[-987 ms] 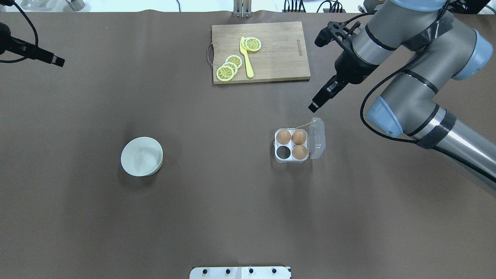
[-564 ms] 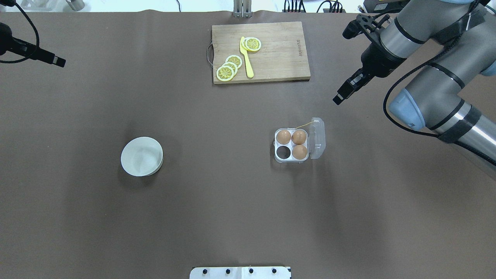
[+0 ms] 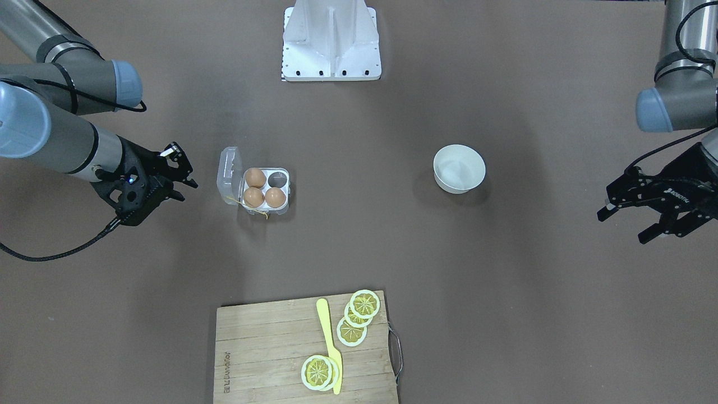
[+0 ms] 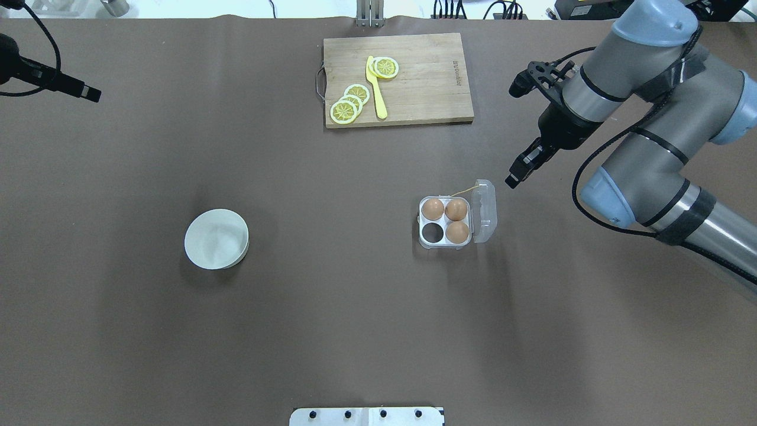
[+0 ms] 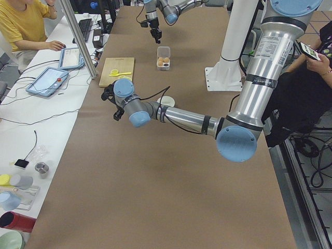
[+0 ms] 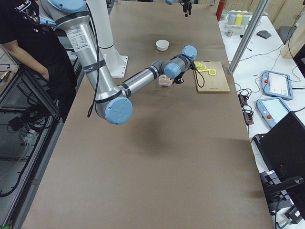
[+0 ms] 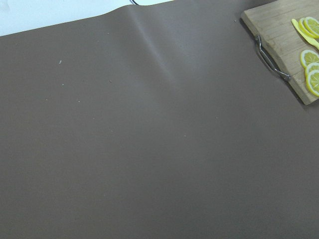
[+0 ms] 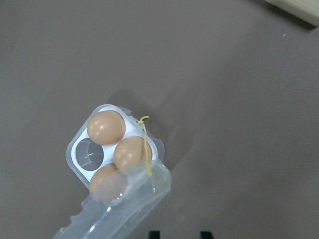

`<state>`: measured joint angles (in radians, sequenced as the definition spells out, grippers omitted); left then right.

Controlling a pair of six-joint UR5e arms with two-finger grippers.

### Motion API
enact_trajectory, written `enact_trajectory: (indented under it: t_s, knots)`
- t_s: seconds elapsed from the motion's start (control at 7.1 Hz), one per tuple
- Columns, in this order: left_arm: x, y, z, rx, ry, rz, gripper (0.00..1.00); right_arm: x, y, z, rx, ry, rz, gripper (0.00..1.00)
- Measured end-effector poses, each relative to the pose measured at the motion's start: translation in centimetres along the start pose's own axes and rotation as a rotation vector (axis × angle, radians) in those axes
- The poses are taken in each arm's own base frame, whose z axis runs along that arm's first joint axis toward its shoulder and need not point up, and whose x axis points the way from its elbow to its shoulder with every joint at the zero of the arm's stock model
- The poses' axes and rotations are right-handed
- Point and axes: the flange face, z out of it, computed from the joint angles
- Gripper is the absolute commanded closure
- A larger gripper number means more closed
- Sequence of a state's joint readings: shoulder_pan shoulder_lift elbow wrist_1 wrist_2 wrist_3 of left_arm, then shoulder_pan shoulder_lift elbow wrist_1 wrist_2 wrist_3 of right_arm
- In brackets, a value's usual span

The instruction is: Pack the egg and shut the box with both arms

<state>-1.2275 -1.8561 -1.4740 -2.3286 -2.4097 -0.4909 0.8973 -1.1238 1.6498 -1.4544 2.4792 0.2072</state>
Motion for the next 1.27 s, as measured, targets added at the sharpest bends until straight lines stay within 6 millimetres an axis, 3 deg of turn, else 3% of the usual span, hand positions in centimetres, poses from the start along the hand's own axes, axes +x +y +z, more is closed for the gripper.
enact_trajectory:
  t_s: [0.42,0.85,0.99,1.13,1.27]
  knots:
    - [-0.1,0.1,0.1,-0.003,-0.001,-0.003,0.09,-2.2,-0.5,2.2,-0.034,0.000,-0.020,0.59]
    - [-0.1,0.2,0.2,-0.006,0.003,-0.003,0.09,-6.2,-3.4,2.2,-0.032,-0.003,-0.049,0.54]
    - [-0.1,0.2,0.2,-0.008,0.004,-0.004,0.09,-7.0,-3.7,2.5,-0.033,-0.002,-0.056,0.33]
    - [-0.2,0.2,0.3,-0.010,0.004,-0.006,0.09,-7.1,-3.7,2.7,-0.035,0.001,-0.056,0.00]
    - [-0.3,0.2,0.4,-0.011,0.004,-0.007,0.08,-6.6,-3.4,2.3,-0.032,0.005,-0.048,0.00]
